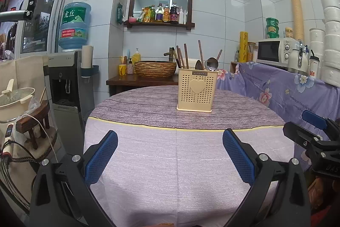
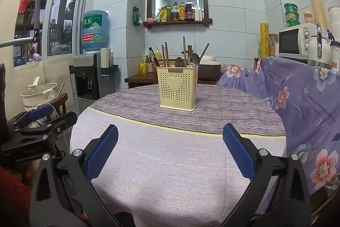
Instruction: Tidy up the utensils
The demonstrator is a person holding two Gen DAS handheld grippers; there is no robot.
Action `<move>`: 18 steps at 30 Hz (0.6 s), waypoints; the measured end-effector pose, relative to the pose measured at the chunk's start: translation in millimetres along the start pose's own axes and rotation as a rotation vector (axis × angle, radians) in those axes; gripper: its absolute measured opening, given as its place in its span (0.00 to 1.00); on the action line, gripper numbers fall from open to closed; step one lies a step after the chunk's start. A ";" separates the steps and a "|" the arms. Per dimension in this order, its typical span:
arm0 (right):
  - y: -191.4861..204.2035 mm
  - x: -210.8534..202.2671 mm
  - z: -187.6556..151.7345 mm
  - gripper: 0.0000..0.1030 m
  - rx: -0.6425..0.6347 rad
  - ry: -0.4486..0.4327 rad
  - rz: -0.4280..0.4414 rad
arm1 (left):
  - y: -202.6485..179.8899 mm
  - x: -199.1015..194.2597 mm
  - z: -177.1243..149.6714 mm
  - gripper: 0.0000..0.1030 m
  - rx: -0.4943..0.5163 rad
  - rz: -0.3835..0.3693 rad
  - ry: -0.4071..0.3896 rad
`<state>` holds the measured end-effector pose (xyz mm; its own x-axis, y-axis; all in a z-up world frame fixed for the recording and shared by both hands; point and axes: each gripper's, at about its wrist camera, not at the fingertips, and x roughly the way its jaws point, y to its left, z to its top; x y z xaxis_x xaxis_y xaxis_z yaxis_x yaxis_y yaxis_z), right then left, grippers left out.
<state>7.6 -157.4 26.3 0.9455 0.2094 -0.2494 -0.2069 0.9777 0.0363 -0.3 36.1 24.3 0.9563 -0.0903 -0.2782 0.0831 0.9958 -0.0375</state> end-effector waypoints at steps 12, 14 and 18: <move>0.2 3.2 -3.4 0.94 0.005 0.008 -0.003 | -0.5 0.6 -1.0 0.95 0.003 -0.003 -0.001; 0.0 3.7 -4.0 0.94 0.006 0.010 -0.006 | 0.0 0.6 -2.2 0.95 0.005 -0.005 -0.005; 0.7 3.4 -4.9 0.94 0.010 0.010 -0.009 | -0.8 1.8 -2.7 0.95 0.009 -0.002 0.003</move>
<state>9.4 -156.2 20.7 0.9447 0.2004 -0.2596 -0.1957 0.9797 0.0441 0.6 35.1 21.3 0.9552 -0.0927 -0.2810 0.0881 0.9957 -0.0291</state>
